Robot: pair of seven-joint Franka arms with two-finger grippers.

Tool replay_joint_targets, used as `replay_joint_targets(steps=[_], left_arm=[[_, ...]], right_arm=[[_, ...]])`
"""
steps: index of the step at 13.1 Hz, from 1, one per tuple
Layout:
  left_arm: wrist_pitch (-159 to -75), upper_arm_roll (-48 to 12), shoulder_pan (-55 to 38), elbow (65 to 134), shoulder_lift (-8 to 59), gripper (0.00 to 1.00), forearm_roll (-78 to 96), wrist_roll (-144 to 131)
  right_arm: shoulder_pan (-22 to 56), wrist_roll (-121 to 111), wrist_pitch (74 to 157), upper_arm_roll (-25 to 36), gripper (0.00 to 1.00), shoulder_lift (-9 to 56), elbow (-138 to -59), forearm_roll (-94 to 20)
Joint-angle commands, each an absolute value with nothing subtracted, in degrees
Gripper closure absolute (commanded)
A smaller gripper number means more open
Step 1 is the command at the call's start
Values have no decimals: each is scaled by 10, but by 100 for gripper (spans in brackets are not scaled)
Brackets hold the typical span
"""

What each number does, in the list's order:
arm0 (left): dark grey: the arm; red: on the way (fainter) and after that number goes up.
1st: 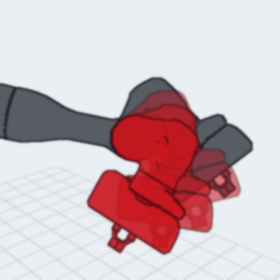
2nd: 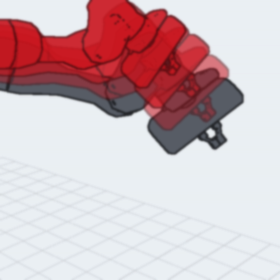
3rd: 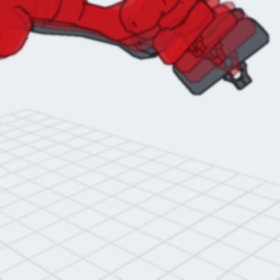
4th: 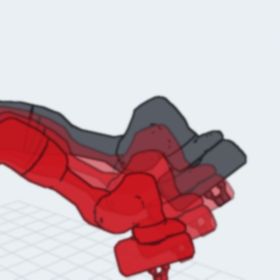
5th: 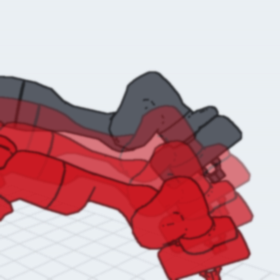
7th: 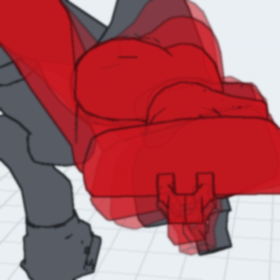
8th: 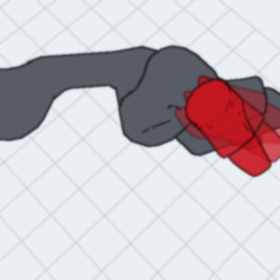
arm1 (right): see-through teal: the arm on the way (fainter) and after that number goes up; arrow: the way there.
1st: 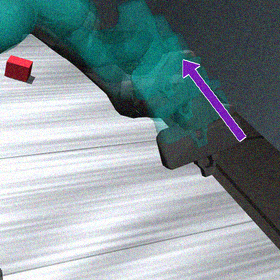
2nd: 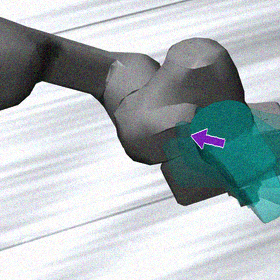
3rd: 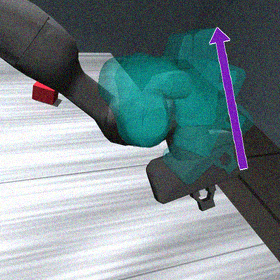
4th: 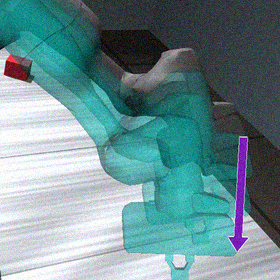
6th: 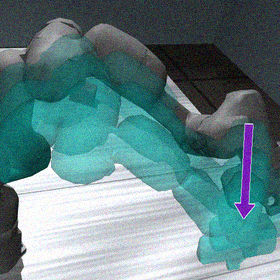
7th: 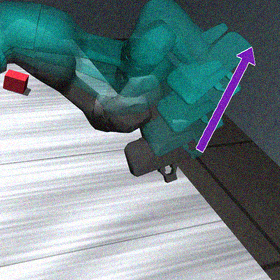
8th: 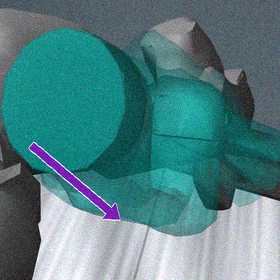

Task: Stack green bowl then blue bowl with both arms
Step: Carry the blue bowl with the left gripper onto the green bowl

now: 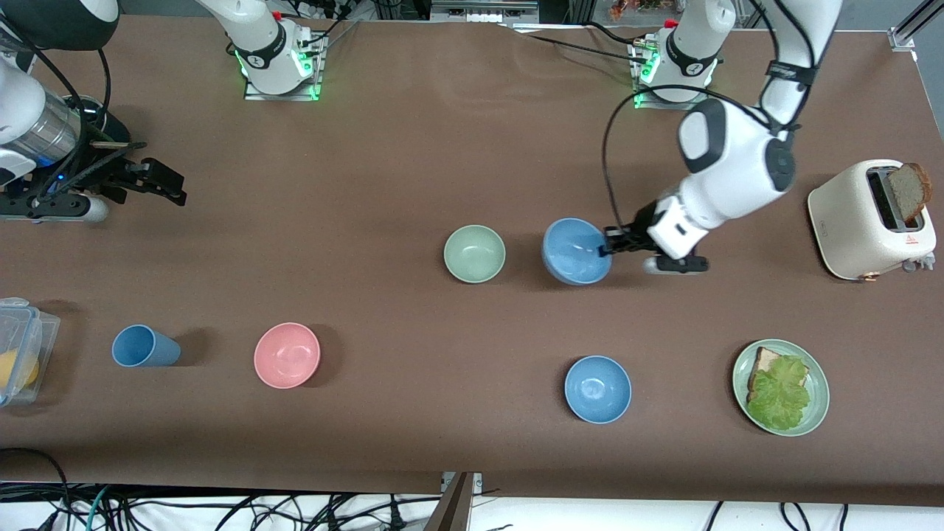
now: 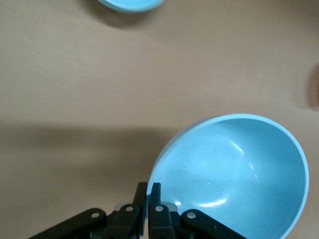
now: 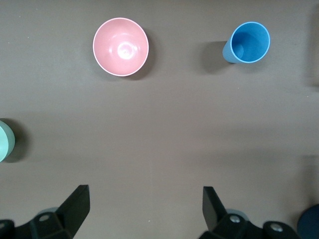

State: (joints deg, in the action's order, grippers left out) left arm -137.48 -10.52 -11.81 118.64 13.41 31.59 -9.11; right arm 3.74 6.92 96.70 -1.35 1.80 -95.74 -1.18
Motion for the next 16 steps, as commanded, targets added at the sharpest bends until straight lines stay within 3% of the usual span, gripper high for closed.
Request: replay_joint_targets(steps=[1, 6, 16], left_arm=[[-1366, -97, -183, 1110, 194, 100, 237, -240], [-1370, -93, -279, 1004, 294, 100, 128, -445], [-1397, -91, -305, 1011, 330, 100, 73, -468]], right_arm=[[31, 72, 969, -18, 0, 23, -946, -12], [33, 72, 972, -20, 0, 23, -944, -13], [34, 72, 973, -21, 0, 23, -945, -13]])
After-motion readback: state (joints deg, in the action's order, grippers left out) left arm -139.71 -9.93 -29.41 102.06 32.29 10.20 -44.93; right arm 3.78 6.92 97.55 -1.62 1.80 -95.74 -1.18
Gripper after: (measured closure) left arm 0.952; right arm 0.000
